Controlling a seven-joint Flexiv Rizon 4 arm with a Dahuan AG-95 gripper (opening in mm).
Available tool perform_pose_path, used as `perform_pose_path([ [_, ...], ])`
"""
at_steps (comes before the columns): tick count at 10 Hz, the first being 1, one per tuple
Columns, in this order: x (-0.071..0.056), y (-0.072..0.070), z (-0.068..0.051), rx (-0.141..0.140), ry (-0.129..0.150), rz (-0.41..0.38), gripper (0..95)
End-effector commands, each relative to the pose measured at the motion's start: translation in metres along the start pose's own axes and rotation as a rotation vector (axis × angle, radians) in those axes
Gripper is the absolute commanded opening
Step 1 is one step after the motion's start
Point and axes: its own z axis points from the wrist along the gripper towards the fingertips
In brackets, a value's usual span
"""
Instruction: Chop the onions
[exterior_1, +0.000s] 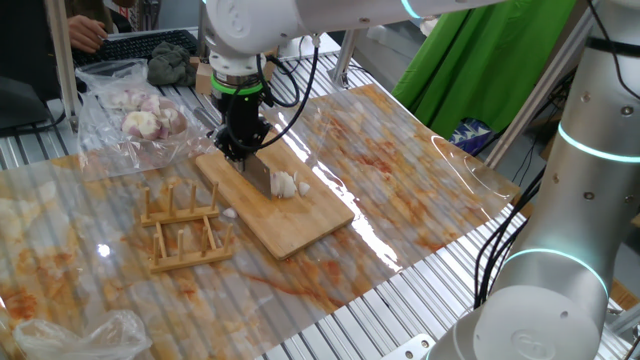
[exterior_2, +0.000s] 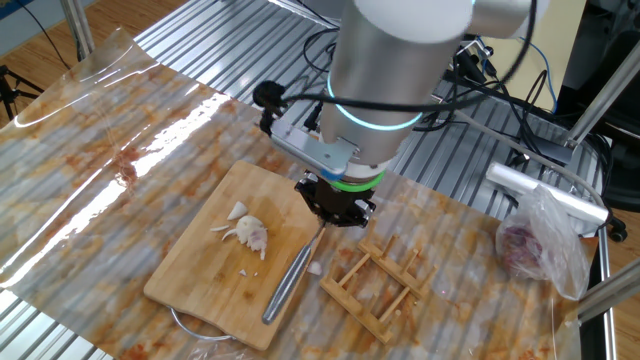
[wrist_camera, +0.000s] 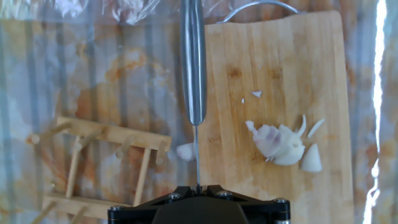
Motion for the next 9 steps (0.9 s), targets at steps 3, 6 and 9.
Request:
perform_pose_path([
  [3,0.0004,-0.0001,0.0002,0.013,0.006,-0.032,0.0],
  [6,0.0001,0.0001,0.0010,0.011,0.012,-0.001,0.0],
  [9,0.0002,0.0002,0.0012,-0.109,0.002,0.238,0.0],
])
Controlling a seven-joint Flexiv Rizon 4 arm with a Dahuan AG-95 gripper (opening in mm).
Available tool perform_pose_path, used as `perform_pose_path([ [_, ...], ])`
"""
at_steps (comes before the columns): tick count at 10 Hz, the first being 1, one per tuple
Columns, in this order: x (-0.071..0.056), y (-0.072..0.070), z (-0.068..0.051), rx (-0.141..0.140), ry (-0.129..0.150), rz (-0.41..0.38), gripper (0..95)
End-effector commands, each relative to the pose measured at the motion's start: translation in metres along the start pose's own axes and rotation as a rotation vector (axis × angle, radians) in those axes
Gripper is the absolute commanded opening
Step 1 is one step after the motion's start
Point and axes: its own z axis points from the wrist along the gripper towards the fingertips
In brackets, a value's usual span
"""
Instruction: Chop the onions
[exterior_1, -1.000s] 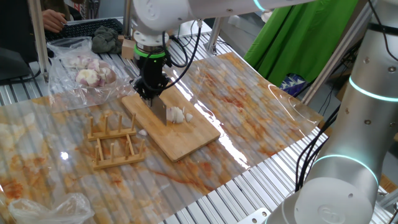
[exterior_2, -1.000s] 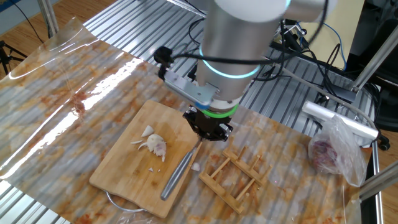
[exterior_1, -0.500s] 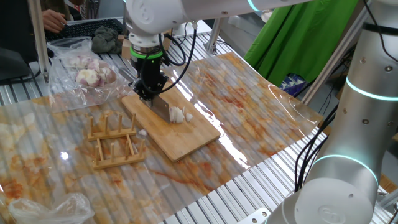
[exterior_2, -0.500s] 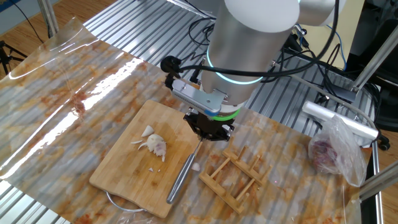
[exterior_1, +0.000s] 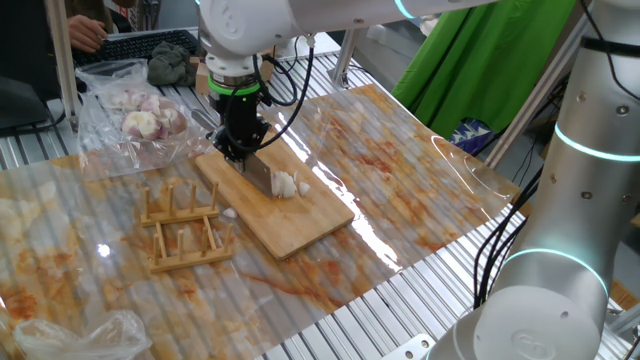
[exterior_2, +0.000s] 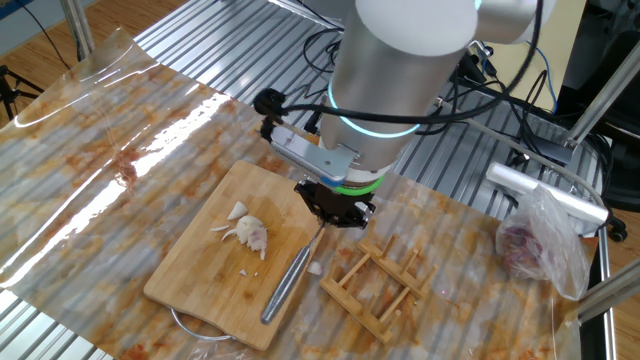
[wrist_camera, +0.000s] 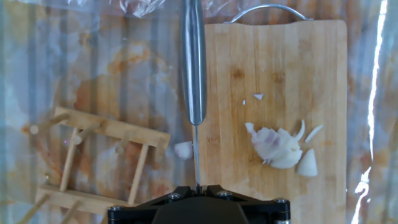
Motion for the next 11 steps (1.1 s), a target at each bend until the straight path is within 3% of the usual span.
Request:
perform_pose_path([
  [1,0.0005,-0.0002,-0.0002,-0.125,-0.017,0.229,0.0],
  [2,0.0005,-0.0002,-0.0002,-0.128,-0.022,0.250,0.0],
  [5,0.0005,-0.0002,-0.0002,-0.084,-0.048,0.199,0.0],
  [10,0.0005,-0.0002,-0.0002,-0.099,-0.096,0.133,0.0],
  [11,0.0005,-0.0002,-0.0002,-0.117,-0.110,0.136,0.0],
])
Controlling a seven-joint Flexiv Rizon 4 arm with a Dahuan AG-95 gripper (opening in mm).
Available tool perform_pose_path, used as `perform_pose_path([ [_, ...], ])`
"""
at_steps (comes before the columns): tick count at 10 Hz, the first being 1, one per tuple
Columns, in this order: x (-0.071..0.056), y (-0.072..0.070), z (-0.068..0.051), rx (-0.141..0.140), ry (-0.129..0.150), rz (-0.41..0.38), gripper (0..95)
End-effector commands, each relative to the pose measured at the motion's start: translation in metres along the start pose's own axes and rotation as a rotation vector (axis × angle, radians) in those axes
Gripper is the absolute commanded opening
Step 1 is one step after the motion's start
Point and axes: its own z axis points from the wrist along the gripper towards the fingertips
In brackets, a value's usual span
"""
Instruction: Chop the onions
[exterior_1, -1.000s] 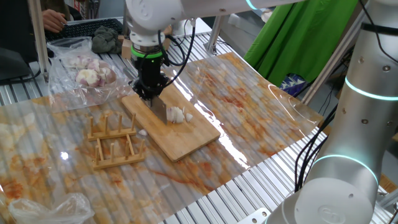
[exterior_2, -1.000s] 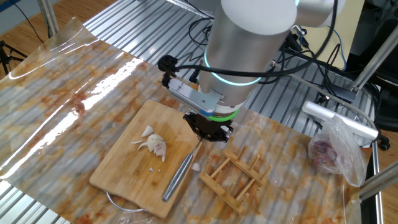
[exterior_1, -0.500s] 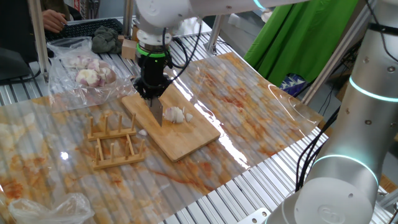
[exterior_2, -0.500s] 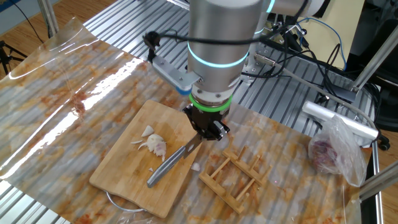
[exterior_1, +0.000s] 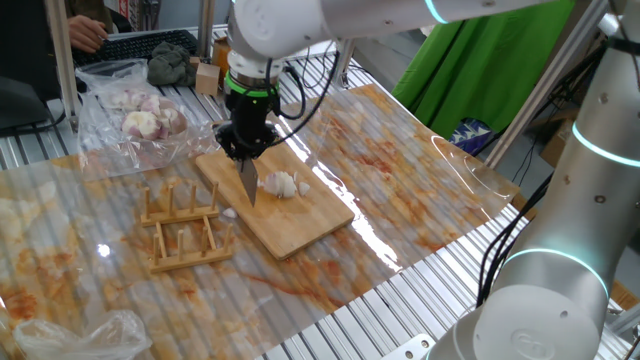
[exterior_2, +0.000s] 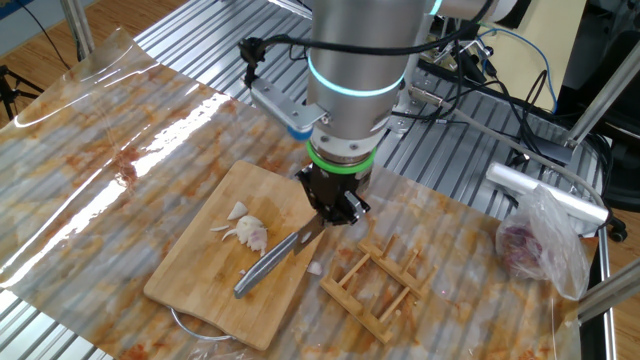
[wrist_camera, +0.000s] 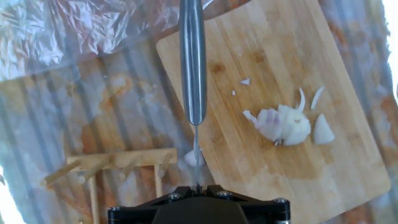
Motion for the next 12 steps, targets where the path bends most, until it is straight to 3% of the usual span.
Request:
perform_pose_path([
  [1,-0.001,0.000,0.000,-0.007,-0.009,-0.076,0.0],
  [2,-0.001,0.000,0.000,-0.023,-0.007,-0.055,0.0],
  [5,0.010,0.022,0.000,-0.027,-0.006,0.010,0.0],
  [12,0.016,0.052,0.010,-0.041,-0.019,0.057,0.0],
])
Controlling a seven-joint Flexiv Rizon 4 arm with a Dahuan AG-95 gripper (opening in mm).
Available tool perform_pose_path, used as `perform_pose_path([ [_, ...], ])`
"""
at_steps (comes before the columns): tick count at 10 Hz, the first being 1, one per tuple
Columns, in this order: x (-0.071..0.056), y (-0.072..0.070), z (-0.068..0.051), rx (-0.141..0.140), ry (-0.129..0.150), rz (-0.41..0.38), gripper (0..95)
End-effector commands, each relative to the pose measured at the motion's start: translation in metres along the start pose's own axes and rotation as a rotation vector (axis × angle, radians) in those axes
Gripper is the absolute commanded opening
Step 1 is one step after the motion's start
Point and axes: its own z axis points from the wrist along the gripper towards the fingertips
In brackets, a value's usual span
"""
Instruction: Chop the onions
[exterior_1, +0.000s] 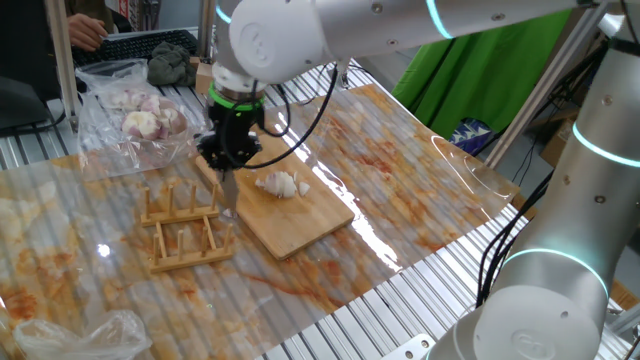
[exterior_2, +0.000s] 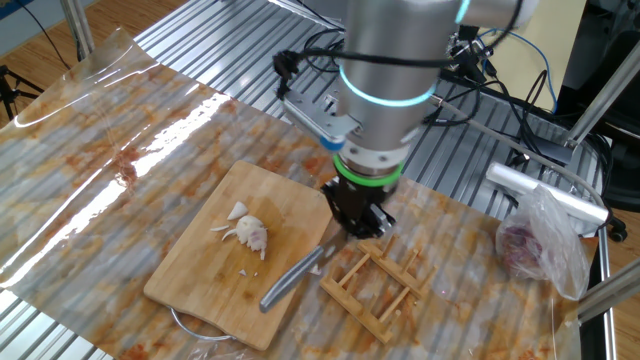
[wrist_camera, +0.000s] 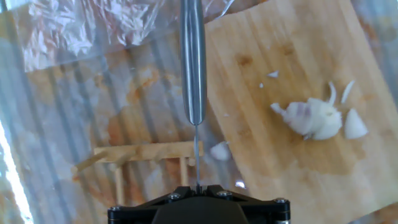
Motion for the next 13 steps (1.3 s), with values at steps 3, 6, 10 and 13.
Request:
perform_pose_path([
  [3,0.005,0.014,0.007,0.001,-0.020,0.006,0.0],
  [6,0.010,0.019,0.022,0.009,-0.039,-0.005,0.0],
  [10,0.017,0.015,0.036,0.010,-0.047,-0.008,0.0],
  [13,0.017,0.017,0.052,0.006,-0.057,-0.002,0.0],
])
